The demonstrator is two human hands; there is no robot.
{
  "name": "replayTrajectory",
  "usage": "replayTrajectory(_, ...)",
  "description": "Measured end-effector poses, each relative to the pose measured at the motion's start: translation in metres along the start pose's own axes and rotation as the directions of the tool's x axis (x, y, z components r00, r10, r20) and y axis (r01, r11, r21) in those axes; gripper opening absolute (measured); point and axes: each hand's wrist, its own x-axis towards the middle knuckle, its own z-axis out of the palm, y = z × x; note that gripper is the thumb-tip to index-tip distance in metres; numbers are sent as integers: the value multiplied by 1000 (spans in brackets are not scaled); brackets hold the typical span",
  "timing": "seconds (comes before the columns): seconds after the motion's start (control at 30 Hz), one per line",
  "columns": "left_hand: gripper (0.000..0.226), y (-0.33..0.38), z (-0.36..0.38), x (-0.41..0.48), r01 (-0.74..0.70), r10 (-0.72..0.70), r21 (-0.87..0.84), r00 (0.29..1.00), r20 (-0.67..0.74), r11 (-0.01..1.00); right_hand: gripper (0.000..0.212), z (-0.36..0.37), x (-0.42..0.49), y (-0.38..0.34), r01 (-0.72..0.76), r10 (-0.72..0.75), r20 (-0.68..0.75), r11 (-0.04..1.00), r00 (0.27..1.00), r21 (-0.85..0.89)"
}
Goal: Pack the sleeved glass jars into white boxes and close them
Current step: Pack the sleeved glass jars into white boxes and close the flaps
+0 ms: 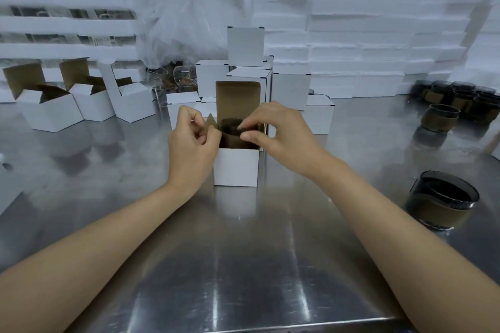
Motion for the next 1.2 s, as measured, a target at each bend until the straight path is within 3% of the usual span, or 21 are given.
replayTrajectory(0.2, 28, -3, -1, -1, -48, 49, -18, 996, 73, 999, 9, 2, -1, 8, -9, 17, 106, 998, 994, -70)
replayTrajectory(0.27, 19, -4, -1, -1, -39, 47, -86, 994, 98, 996, 11, 0, -2, 6, -57, 54, 54, 997, 997, 50)
replayTrajectory(0.37, 19, -9, -1, 4, 116, -95, -231, 990, 101, 966, 20, -5, -1, 4, -149, 224, -159, 912, 962, 382)
replayTrajectory(0.43, 8, -13, -1, 6, 156, -135, -157, 982, 135, 975, 23, -8, 2, 10, -204, 336, -227, 865, 914, 459)
replayTrajectory(0.5, 13, -18, 2, 5, 179, -157, -98, 968, 198, 979, 35, -7, 2, 15, -308, 411, -140, 832, 901, 462)
replayTrajectory(0.6, 29, -18, 5, 7, 281, -223, -161, 926, 304, 946, 60, 10, -5, 22, -434, 455, 71, 776, 887, 457)
replayTrajectory(0.67, 33, -17, 4, 10, 336, -244, -198, 892, 380, 921, 64, 19, -7, 26, -435, 457, 87, 747, 885, 504)
replayTrajectory(0.87, 28, -14, 5, 9, 285, -167, -257, 901, 400, 923, 36, 23, -8, 25, -219, 259, -23, 859, 966, 463)
replayTrajectory(1.03, 29, -13, 1, 10, 323, -188, -276, 887, 421, 905, 29, 20, -13, 26, -275, 267, 108, 735, 958, 620)
replayTrajectory(1.2, 38, -18, -5, 4, 125, -51, -113, 862, 504, 986, 15, 29, -15, 25, -174, 225, -47, 853, 973, 491)
